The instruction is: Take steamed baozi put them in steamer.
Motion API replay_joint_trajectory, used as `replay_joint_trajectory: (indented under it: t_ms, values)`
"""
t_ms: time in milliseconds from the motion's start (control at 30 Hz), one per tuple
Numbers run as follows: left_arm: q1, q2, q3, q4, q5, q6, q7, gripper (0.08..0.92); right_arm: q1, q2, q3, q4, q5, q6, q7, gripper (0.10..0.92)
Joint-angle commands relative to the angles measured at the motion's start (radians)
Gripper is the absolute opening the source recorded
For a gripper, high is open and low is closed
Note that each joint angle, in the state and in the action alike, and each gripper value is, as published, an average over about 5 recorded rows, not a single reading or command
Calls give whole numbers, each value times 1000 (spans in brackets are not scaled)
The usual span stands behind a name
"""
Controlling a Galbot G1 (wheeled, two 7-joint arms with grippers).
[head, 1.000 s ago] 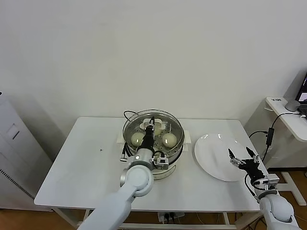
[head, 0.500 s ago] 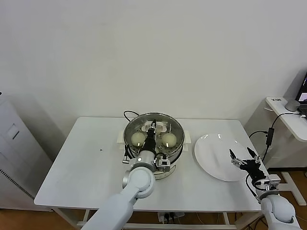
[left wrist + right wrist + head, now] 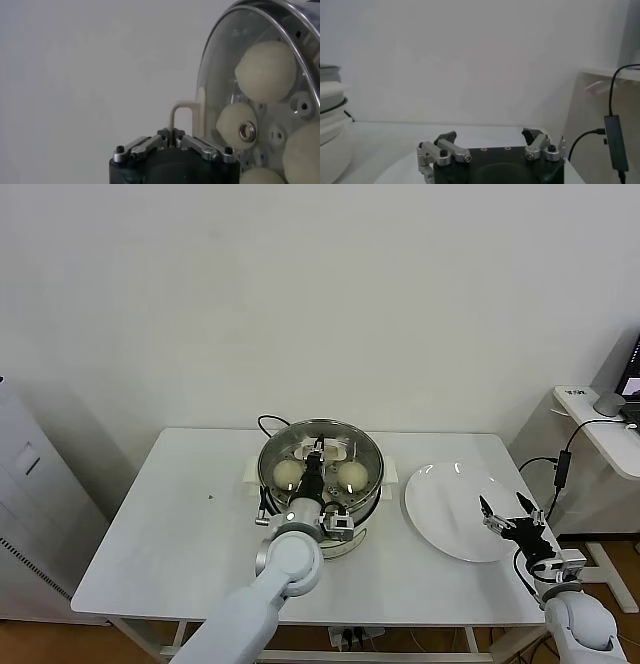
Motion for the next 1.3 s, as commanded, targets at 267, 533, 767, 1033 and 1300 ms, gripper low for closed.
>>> replay_joint_trajectory:
  t_ms: [267, 533, 767, 1033, 1300]
  values:
    - [23, 12, -15, -8, -11, -19, 2, 111, -2, 2, 4, 3, 1, 0, -2, 823]
    - [99, 96, -56, -242, -208, -140, 49, 296, 1, -3, 5, 2, 5, -1, -2, 823]
    - [169, 226, -202, -471, -848, -384, 167, 496, 7, -10, -7, 9, 20, -20, -12, 823]
    - [228, 273, -511, -540, -1745, -246, -125, 729, 17, -3, -44, 22, 45, -21, 49, 823]
    - [391, 305, -781, -377, -1801, -176, -240, 821, 11, 8, -51, 60, 50, -34, 75, 823]
